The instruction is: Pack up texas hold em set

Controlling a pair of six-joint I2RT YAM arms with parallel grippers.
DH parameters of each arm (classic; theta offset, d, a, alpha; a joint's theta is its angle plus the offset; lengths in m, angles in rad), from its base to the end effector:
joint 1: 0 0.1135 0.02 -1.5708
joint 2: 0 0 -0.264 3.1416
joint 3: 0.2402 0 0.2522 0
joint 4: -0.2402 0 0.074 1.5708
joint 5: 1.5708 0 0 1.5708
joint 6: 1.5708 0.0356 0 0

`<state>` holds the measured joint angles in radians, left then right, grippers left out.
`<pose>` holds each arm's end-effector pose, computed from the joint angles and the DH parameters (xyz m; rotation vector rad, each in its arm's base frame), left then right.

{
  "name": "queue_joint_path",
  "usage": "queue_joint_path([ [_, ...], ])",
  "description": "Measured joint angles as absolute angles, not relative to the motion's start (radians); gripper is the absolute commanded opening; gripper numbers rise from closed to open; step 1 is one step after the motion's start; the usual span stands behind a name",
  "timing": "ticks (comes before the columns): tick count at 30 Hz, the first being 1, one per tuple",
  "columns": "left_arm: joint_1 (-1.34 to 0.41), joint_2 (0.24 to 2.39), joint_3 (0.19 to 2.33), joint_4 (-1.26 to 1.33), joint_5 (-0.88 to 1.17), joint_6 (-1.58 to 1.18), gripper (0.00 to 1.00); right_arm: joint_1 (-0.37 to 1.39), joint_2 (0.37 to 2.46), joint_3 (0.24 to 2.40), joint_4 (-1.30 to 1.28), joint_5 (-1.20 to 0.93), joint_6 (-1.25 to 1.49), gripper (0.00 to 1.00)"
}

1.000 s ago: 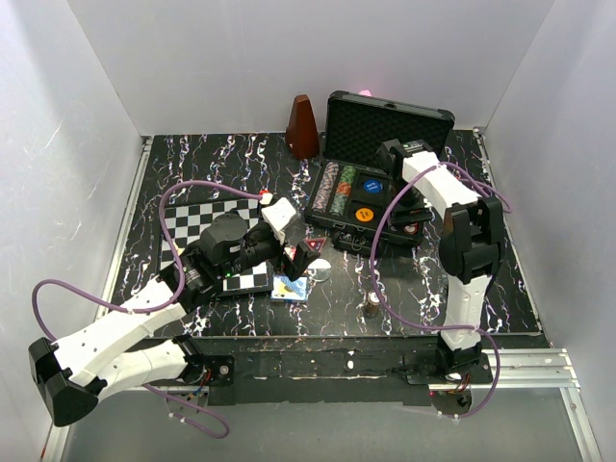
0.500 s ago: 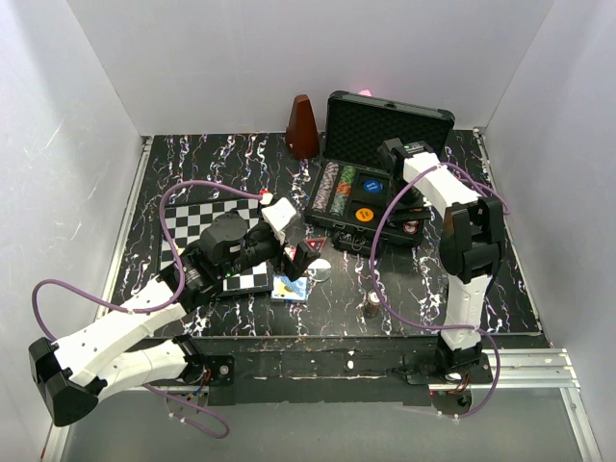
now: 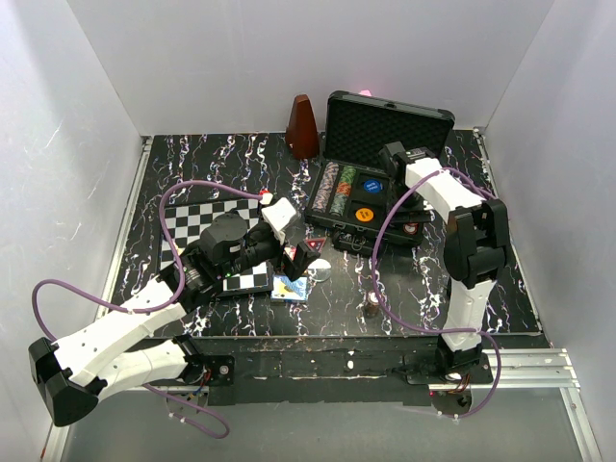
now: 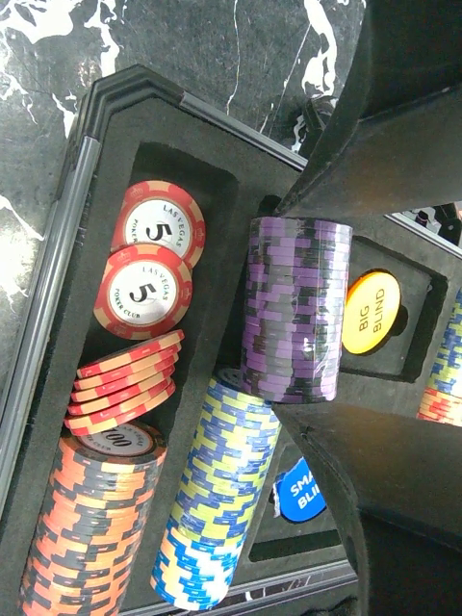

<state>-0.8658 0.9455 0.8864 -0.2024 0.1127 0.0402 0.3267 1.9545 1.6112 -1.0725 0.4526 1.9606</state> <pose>0.1390 -0.1695 0.3447 0.8977 1.6578 -0.6773 0.3706 0.1091 0.2276 1.9765 1.7901 -0.0659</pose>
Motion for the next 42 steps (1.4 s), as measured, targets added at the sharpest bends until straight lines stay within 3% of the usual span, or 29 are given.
queue_joint_path([
  [4,-0.866,0.945,0.886,-0.202,0.112,0.041,0.98,0.33,1.953,1.611,-1.072,0.461,1.961,0.8],
  [7,-0.866,0.945,0.886,-0.203,0.113,0.041,0.98,0.334,1.95,1.607,-1.064,0.471,1.961,0.84],
  [33,-0.866,0.934,0.886,-0.203,0.12,0.041,0.98,0.342,1.736,1.436,-0.9,0.582,1.971,0.91],
  [42,-0.847,0.929,0.886,-0.203,0.111,0.019,0.98,0.341,1.462,1.196,-0.731,0.679,1.909,0.94],
])
